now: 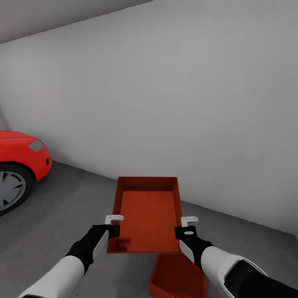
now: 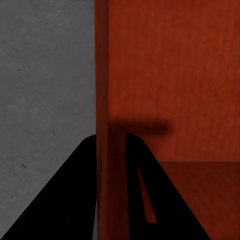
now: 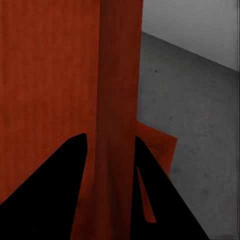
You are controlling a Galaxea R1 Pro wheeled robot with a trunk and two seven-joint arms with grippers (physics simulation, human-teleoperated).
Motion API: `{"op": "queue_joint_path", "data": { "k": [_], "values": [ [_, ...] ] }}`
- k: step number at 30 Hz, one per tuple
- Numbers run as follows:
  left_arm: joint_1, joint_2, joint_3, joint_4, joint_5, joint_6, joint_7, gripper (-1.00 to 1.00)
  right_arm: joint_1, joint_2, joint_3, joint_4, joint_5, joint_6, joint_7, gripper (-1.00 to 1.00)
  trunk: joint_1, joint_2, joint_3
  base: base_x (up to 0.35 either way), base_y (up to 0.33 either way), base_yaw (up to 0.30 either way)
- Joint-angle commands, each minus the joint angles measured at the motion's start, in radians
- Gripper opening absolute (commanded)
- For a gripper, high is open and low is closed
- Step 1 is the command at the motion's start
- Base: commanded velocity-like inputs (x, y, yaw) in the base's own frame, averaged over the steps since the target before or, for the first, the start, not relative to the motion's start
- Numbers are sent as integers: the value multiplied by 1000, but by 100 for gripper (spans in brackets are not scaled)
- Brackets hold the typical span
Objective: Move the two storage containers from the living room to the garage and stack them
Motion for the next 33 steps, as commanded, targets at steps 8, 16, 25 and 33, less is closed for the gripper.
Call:
{"op": "queue_joint_path", "data": {
  "k": [8, 16, 25, 33],
  "values": [
    [0, -8, 0, 2, -22, -48, 14, -100, 0, 1, 16, 4, -27, -2, -102, -100, 0, -1, -2, 130, 79, -251],
    [-1, -8, 0, 2, -22, -48, 14, -100, -1, 1, 16, 5, -27, -2, -102, -100, 0, -1, -2, 276, 199, -251],
    [0, -8, 0, 2, -21, -48, 14, -100, -1, 1, 16, 4, -27, -1, -102, -100, 0, -1, -2, 279, 201, -251],
    [0, -8, 0, 1, -21, -48, 14, -100, 0, 1, 16, 5, -27, -1, -102, -100, 0, -1, -2, 232, 121, -251]
  ]
}}
